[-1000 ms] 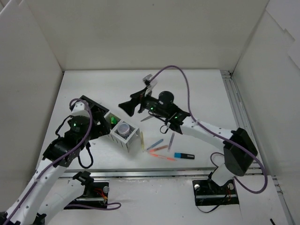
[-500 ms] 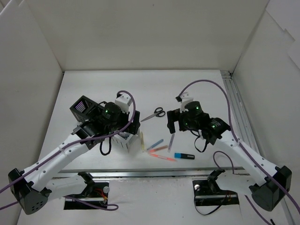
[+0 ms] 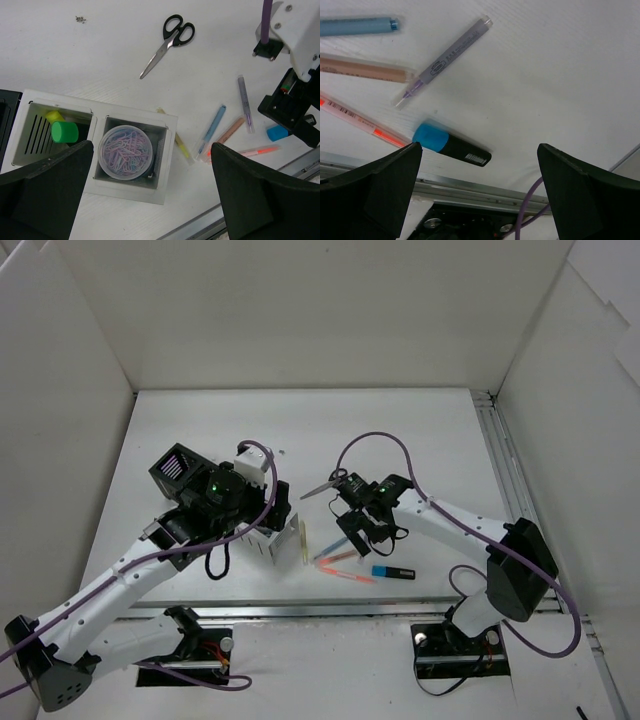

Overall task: Sort the stationery into containers
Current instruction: Pick up the pen from the center of the board.

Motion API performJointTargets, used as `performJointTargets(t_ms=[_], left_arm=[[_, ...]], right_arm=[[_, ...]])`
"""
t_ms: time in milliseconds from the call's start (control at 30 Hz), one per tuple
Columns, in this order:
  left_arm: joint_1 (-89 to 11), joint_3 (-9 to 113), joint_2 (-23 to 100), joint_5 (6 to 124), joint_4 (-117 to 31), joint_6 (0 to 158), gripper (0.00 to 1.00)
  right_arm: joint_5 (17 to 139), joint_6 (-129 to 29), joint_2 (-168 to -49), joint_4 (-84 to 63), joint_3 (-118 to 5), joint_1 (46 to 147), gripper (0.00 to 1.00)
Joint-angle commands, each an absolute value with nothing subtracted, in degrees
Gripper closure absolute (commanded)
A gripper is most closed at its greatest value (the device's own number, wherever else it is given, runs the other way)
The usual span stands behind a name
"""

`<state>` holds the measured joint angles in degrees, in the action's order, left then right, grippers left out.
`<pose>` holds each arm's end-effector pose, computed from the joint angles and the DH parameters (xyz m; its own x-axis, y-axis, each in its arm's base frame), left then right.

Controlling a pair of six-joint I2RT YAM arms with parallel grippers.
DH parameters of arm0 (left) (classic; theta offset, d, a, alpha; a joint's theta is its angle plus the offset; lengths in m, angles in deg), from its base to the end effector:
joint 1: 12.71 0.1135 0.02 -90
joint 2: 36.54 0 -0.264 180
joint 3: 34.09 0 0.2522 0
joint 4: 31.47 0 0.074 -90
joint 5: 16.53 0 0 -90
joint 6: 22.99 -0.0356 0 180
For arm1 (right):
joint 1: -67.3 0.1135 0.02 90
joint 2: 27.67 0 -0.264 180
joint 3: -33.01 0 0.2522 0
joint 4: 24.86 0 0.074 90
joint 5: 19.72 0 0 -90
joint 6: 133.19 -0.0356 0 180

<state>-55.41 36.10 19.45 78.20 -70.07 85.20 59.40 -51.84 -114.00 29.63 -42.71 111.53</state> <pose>0.1611 -0.1447 0.3490 -0.4822 0.0216 -0.8758 0.4949 0.8316 -0.2519 0.2174 0.2023 0.2317 -0.7370 -0.5113 -0.4420 -0.5232 0.8456 -0.1059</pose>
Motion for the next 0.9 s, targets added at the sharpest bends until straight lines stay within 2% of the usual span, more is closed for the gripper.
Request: performJointTargets(t_ms=[0, 167, 267, 333, 467, 633, 867], left_arm=[[-55.4, 36.4, 18.2, 80.6, -67.7, 84.4, 0.01], [-54.9, 35.4, 17.2, 82.0, -68.1, 83.7, 0.01], [-53.8, 35.0, 16.8, 82.2, -67.6, 83.7, 0.01], [-53.8, 34.9, 16.8, 82.4, -67.7, 83.7, 0.0], [-52.5, 34.4, 16.8, 83.9, -68.3, 84.2, 0.01], [-50.9, 33.9, 17.3, 82.1, -67.6, 84.0, 0.0], [-49.1, 34.0, 20.3, 80.2, -66.9, 83.7, 0.0]], right_arm=[[55.2, -43.8, -115.5, 34.9, -45.4, 112.7, 0.02], [61.7, -35.9, -114.2, 34.3, -46.6, 113.5, 0.02], [54.6, -31.4, -116.0, 34.3, -49.4, 116.9, 0.02], [54.1, -28.5, -116.8, 33.7, -49.5, 116.8, 0.02], [53.8, -23.5, -116.7, 25.9, -45.1, 114.9, 0.02], [63.5, -17.7, -110.7, 25.9, -37.5, 114.9, 0.02], [65.5, -17.7, -110.0, 26.7, -33.3, 116.1, 0.02]])
